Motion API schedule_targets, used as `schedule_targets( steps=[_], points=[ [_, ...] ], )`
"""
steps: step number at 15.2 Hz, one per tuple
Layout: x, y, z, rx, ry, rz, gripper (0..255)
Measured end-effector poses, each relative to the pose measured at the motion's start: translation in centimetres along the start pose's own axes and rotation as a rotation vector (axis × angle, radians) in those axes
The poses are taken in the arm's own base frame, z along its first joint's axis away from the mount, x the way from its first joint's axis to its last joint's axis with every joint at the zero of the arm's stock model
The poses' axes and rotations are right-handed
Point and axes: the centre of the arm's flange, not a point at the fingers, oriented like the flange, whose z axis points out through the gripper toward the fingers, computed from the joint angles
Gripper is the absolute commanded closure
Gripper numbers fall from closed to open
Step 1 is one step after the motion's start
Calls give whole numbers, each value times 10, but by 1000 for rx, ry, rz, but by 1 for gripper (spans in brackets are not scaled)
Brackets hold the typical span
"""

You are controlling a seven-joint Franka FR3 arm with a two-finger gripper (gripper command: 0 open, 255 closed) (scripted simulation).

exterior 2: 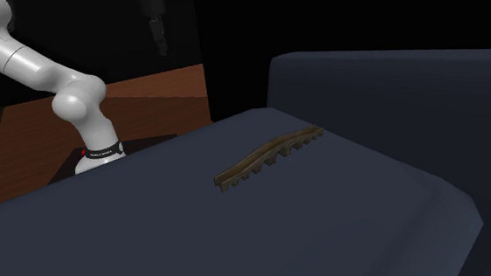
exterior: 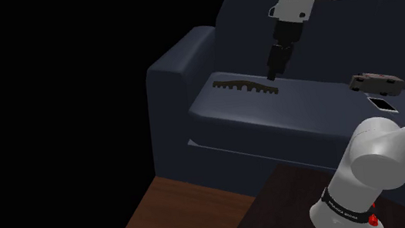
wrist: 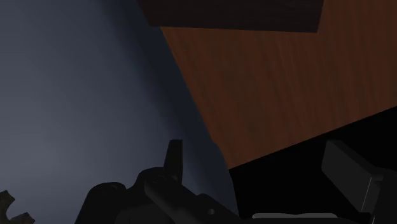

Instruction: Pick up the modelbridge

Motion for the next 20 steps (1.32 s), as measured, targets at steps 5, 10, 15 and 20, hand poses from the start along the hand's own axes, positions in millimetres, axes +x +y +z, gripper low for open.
schedule_targets(
  steps=[5, 10, 15, 20],
  points=[
    [18, 36, 12, -5, -8, -30, 0],
    [47, 88, 36, -14, -21, -82, 0],
    [77, 140, 53, -23, -35, -135, 0],
    [114, 189, 74, -32, -48, -188, 0]
  ],
)
